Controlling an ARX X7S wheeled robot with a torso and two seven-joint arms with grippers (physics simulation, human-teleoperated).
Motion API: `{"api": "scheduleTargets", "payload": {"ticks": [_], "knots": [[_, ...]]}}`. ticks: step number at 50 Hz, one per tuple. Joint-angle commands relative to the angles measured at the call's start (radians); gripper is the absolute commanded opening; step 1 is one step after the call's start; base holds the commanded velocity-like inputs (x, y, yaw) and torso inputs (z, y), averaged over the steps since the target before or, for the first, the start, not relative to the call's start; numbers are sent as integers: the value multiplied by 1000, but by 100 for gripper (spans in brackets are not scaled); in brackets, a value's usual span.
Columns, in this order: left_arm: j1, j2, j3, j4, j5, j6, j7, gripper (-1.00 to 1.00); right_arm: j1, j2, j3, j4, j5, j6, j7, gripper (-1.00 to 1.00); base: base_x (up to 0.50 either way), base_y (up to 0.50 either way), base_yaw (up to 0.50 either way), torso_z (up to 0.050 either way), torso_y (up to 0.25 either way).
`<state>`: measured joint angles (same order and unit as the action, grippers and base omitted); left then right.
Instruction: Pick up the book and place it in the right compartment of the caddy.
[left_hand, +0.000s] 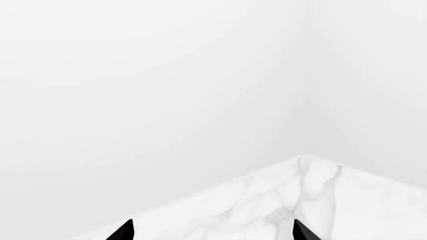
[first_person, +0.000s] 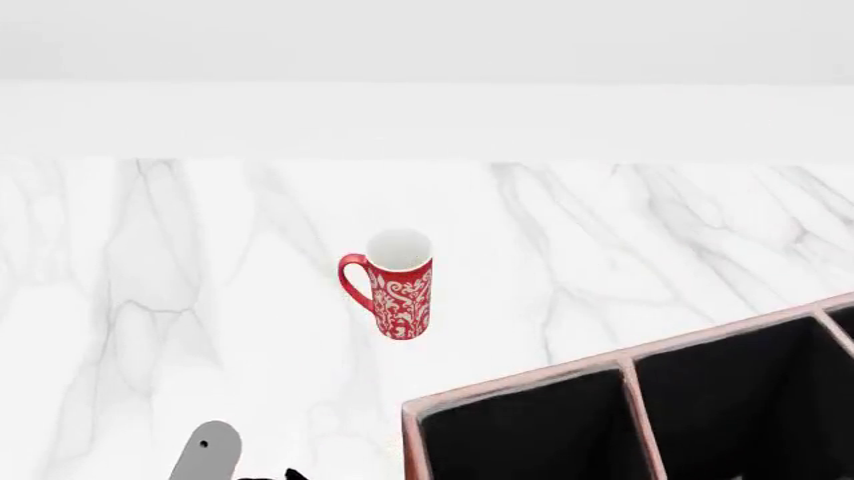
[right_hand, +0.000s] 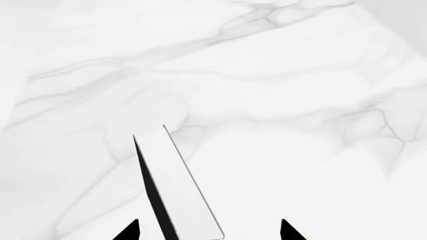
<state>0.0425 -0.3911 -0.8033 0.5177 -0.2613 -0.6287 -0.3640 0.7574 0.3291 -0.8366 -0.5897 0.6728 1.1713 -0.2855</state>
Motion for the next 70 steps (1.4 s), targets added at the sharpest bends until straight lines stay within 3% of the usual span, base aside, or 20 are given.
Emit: {"api": "scheduleTargets", "payload": {"ticks": [1, 48, 49, 70], "knots": [[-3, 18, -6, -1, 20, -1, 21, 100, -23, -28, -54, 106, -61, -120, -83, 100, 0, 0, 0, 0, 0], [2, 21, 24, -10, 27, 16, 16, 100, -79, -82, -222, 517, -189, -401, -244, 100, 0, 0, 0, 0, 0], [2, 21, 24, -10, 27, 17, 16, 100, -82, -80, -226, 514, -196, -409, -241, -100, 0, 0, 0, 0, 0], [0, 22, 41, -25, 31, 29, 13, 100, -78, -57, -179, 437, -195, -429, -183, -100, 0, 0, 1, 0, 0]]}}
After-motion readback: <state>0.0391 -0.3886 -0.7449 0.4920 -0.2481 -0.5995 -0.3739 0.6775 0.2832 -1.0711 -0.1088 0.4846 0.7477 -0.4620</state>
